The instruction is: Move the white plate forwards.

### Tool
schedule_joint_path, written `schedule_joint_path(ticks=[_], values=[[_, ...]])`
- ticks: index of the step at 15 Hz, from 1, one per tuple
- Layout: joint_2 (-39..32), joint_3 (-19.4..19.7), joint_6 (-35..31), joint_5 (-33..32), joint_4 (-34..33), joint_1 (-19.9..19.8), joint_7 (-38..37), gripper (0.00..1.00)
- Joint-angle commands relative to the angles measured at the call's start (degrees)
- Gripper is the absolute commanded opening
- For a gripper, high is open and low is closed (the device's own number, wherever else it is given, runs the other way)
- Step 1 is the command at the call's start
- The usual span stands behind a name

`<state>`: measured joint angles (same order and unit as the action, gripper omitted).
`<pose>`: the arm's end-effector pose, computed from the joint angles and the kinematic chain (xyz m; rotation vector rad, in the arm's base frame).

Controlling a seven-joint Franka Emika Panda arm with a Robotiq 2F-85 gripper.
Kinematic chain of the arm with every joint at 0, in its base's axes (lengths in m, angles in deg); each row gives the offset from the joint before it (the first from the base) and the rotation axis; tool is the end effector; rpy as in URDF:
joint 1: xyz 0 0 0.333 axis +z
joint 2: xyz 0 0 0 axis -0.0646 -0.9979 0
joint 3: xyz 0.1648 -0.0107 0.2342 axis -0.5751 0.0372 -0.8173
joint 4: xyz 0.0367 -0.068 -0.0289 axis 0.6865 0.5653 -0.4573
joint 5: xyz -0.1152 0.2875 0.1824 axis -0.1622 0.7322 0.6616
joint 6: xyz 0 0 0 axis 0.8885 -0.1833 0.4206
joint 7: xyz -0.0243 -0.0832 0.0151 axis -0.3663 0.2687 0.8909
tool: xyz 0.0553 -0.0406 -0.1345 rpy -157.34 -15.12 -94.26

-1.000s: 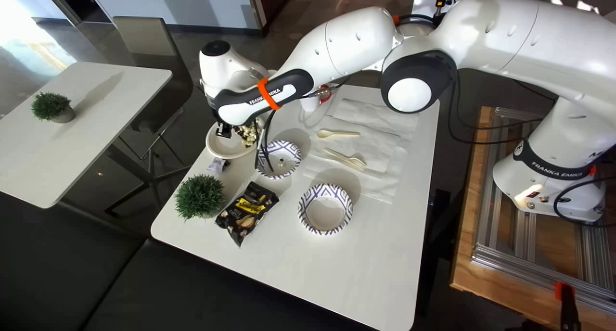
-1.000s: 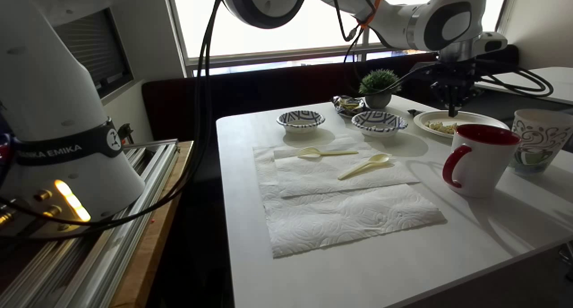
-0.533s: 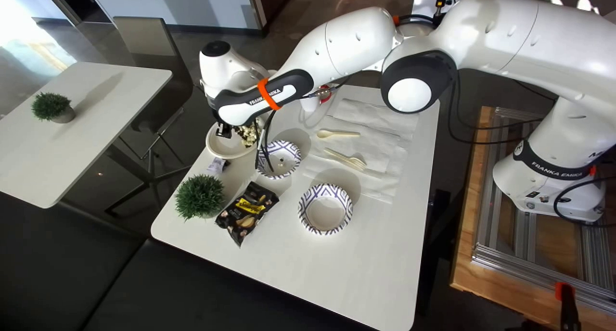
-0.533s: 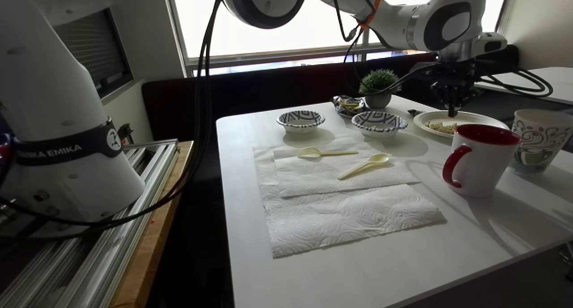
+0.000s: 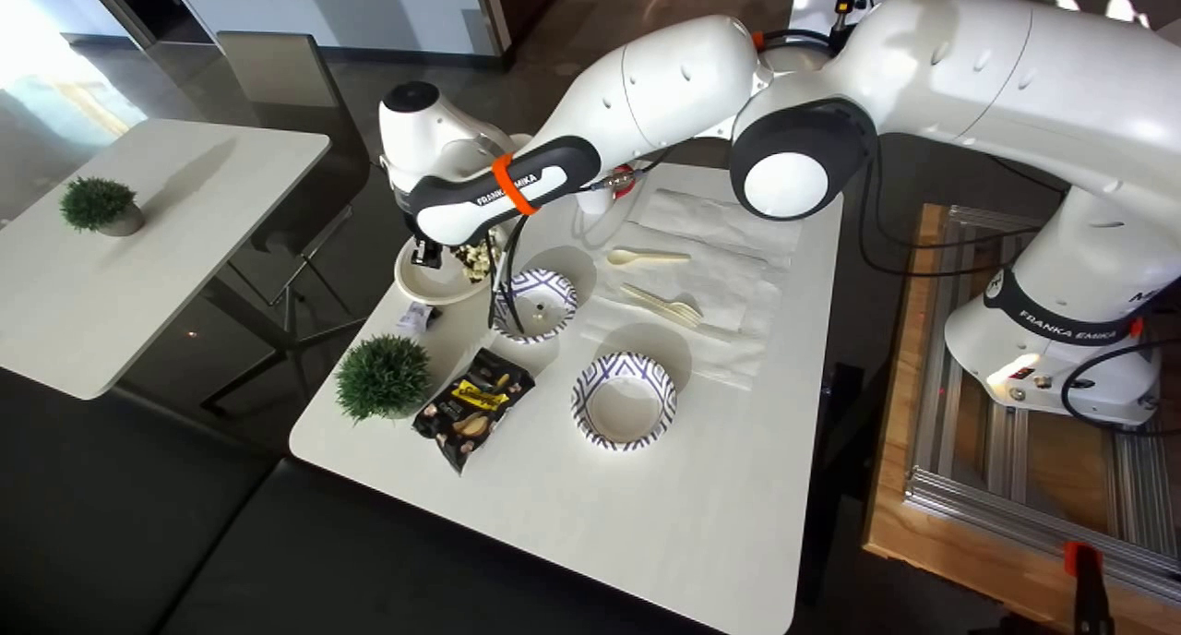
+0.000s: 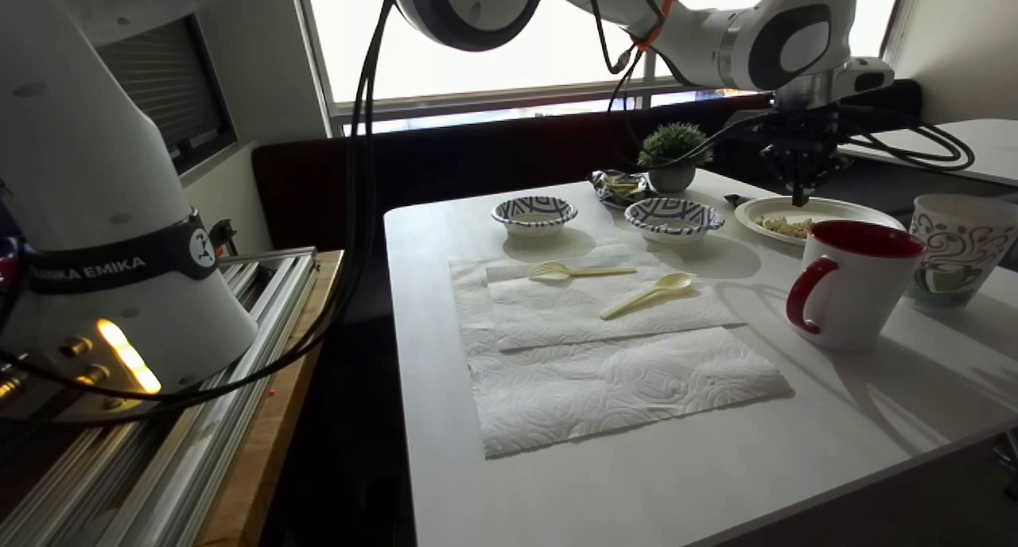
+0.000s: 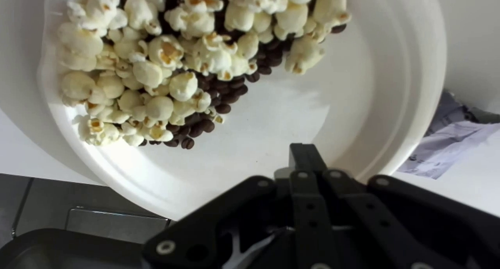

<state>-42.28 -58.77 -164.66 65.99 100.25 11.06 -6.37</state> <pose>0.7754 0.1338 0.1461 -3.0322 -0.4597 -0.5401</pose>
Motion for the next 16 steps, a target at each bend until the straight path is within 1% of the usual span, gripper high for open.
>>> schedule_joint_path(ticks=[1,5,9,16], values=[[-1.2,-0.3,-1.4,0.1,-1.1,-0.4,1.1,0.03],[-1.7,-0.4,-1.1,0.2,-1.1,-1.2,1.6,0.03],[-2.4,-0.6,-2.0,0.2,-1.1,-1.8,3.0,0.02],[-3.2,-1.3,-5.1,0.3,-0.6,-2.6,8.3,0.02]])
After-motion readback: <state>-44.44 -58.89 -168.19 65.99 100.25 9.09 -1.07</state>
